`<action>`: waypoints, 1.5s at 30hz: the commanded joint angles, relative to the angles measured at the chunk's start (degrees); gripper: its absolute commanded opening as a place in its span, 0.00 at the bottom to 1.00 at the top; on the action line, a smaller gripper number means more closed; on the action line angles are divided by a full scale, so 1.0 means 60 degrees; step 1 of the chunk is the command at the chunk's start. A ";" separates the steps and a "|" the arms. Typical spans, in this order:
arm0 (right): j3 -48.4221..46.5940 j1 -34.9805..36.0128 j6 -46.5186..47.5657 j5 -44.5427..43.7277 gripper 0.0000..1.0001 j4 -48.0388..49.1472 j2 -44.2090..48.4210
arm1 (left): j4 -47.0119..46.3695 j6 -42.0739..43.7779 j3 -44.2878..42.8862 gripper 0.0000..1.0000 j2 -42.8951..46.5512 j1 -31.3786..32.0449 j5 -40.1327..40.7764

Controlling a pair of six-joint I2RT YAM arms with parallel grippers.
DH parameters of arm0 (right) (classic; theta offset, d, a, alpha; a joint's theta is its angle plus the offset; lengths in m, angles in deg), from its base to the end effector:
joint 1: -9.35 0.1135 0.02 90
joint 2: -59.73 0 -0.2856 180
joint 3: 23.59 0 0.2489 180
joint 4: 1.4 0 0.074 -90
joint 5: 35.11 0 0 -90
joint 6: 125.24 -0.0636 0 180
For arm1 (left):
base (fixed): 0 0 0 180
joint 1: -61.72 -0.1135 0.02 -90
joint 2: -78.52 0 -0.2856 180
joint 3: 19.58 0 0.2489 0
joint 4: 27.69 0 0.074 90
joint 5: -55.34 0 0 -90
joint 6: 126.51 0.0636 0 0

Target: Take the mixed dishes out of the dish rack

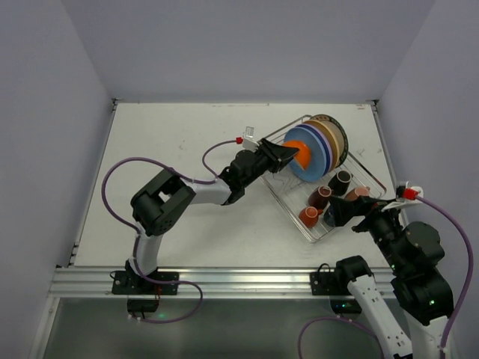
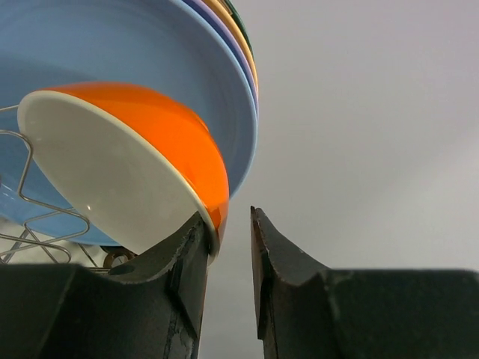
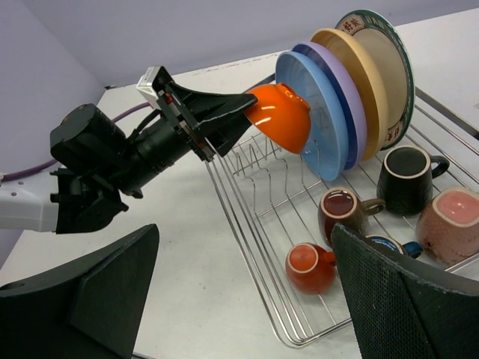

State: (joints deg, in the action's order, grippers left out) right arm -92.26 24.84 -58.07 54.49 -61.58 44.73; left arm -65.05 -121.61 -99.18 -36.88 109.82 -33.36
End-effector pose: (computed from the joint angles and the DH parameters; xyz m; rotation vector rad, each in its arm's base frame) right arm 0.0274 0.0071 0.3723 0.1147 1.7050 0.4949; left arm 0.3229 -0.3577 0.2296 -0.6103 1.7558 -1.7445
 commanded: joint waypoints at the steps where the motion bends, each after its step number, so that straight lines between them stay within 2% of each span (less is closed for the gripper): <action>1: -0.0109 0.0012 0.0260 0.0170 0.99 0.0163 -0.0180 | -0.0473 -0.0084 -0.0118 0.31 -0.0030 0.0026 0.0340; 8: -0.0109 0.0026 0.0275 0.0170 0.99 0.0162 -0.0165 | -0.0077 -0.0128 -0.0133 0.21 -0.0148 0.0011 0.0398; 9: -0.0080 0.0026 0.0289 0.0155 0.99 0.0162 -0.0165 | -0.0004 -0.0099 -0.0133 0.11 -0.0148 0.0011 0.0427; 11: -0.0065 0.0012 0.0289 0.0141 0.99 0.0192 -0.0136 | 0.0011 -0.0070 -0.0118 0.00 -0.0148 0.0011 0.0428; 20: -0.0036 0.0026 0.0260 0.0170 0.99 0.0250 -0.0107 | -0.0676 0.1262 0.0028 0.00 0.0818 0.0026 0.0515; 28: -0.0006 0.0012 0.0216 0.0170 0.99 0.0250 -0.0121 | -0.2535 0.1819 -0.0119 0.00 0.0658 -0.0106 0.0106; 31: -0.0021 0.0012 0.0202 0.0141 0.99 0.0207 -0.0121 | -0.2421 0.2346 0.0217 0.00 0.1154 -0.0062 0.0412; 34: -0.0079 0.0026 0.0216 0.0155 0.99 0.0221 -0.0180 | -0.1705 0.3078 0.0394 0.00 0.1930 -0.0047 0.0720; 39: -0.0094 0.0026 0.0055 0.0404 0.99 0.0382 -0.0312 | 0.1149 0.5230 0.0351 0.00 0.3629 -0.0033 0.1437; 42: 0.0008 0.0026 -0.0047 0.0565 0.99 0.0499 -0.0268 | 0.3330 0.6461 0.0190 0.00 0.4626 -0.0047 0.2227; 43: 0.0037 0.0012 -0.0077 0.0580 0.99 0.0557 -0.0224 | 0.4874 0.6725 0.0030 0.00 0.4976 -0.0076 0.2781; 45: 0.0111 0.0012 -0.0164 0.0609 0.99 0.0660 -0.0180 | 0.6522 0.7239 -0.0644 0.00 0.5184 -0.0427 0.3122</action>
State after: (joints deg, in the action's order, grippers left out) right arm -92.13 24.84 -58.00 56.23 -60.62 44.07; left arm -44.15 -88.83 -97.65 -9.25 109.27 -22.78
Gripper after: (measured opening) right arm 0.990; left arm 0.034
